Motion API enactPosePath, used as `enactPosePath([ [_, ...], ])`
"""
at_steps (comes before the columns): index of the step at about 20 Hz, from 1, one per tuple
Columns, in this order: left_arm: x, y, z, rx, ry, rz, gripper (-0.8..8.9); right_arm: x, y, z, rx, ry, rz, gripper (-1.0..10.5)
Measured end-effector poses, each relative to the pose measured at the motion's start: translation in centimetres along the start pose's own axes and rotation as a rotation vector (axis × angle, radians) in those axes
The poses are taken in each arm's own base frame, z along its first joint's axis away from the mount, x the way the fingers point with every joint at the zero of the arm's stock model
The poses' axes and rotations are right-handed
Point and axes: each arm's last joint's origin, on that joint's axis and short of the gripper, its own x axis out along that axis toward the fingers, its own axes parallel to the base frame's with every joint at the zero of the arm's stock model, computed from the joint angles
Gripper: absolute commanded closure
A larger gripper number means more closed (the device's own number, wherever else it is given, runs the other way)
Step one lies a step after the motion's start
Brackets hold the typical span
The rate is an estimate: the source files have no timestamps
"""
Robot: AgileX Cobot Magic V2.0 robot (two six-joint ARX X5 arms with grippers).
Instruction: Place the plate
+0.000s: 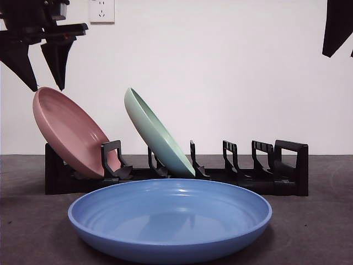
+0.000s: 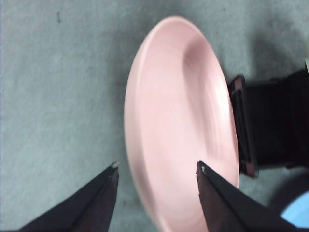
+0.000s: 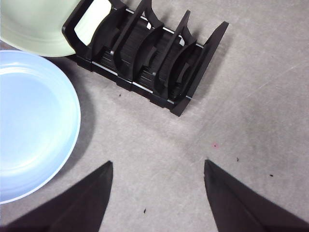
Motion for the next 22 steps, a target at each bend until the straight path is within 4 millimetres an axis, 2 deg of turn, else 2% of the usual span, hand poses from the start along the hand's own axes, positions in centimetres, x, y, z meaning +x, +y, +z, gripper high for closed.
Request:
enactPosePath([
  [3, 0.37, -0.05, 0.22, -0.001, -0.011, -0.001, 5.71, 0.00, 0.00, 0.00, 0.000, 0.000, 0.000, 6.5],
  [6, 0.37, 0.00, 0.31, 0.000, -0.021, 0.018, 6.47, 0.00, 0.00, 0.00, 0.000, 0.000, 0.000, 6.5],
  [12, 0.55, 0.01, 0.31, 0.007, -0.014, 0.022, 6.73, 0.00, 0.00, -0.01, 0.000, 0.001, 0.000, 6.5],
  [14, 0.96, 0.00, 0.32, 0.009, -0.003, 0.029, 7.44, 0.00, 0.00, -0.04, 0.000, 0.005, 0.000, 6.5],
  [18, 1.18, 0.18, 0.34, 0.005, 0.002, 0.047, 8.03, 0.00, 0.00, -0.05, 0.000, 0.005, 0.000, 6.5],
  [22, 0.85, 0.25, 0.64, 0.002, -0.013, 0.058, 8.03, 0.00, 0.00, -0.12, -0.001, 0.012, 0.000, 6.5],
])
